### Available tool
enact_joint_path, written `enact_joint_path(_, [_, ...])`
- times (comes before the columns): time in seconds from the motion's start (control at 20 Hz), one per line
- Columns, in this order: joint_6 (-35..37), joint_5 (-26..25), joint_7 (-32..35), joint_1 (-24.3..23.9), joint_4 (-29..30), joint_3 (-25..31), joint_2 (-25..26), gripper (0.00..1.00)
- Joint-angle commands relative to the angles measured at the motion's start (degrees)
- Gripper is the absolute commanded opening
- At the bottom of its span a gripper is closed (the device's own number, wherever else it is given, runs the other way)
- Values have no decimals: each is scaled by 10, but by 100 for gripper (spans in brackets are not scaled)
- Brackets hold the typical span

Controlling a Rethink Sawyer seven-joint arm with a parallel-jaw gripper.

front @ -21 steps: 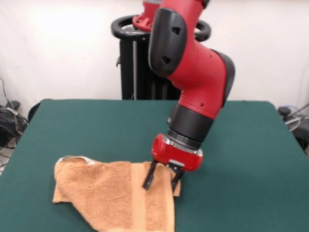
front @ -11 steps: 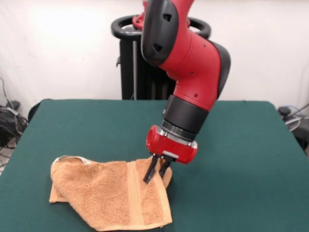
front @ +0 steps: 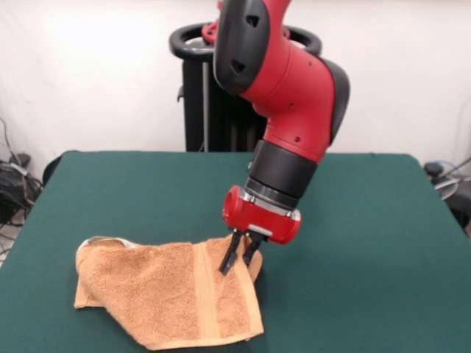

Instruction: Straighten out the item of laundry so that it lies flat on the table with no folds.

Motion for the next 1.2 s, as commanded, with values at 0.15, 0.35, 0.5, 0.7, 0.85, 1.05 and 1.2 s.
enact_joint_path(0.15, [-78, 26, 117, -24, 90, 39, -34, 0])
enact_joint_path(0.35, [-16, -12, 70, -73, 146, 88, -146, 0])
enact_joint_path(0.5, [34, -48, 14, -136, 194, 148, -237, 0])
enact_joint_path(0.7, [59, -98, -33, -216, 270, 207, -280, 0])
enact_joint_path(0.85, [81, -120, -50, -263, 321, 238, -292, 0])
enact_joint_path(1.05, [95, -139, -54, -333, 387, 287, -309, 0])
enact_joint_path(1.2, [99, -148, -42, -355, 417, 279, -313, 0])
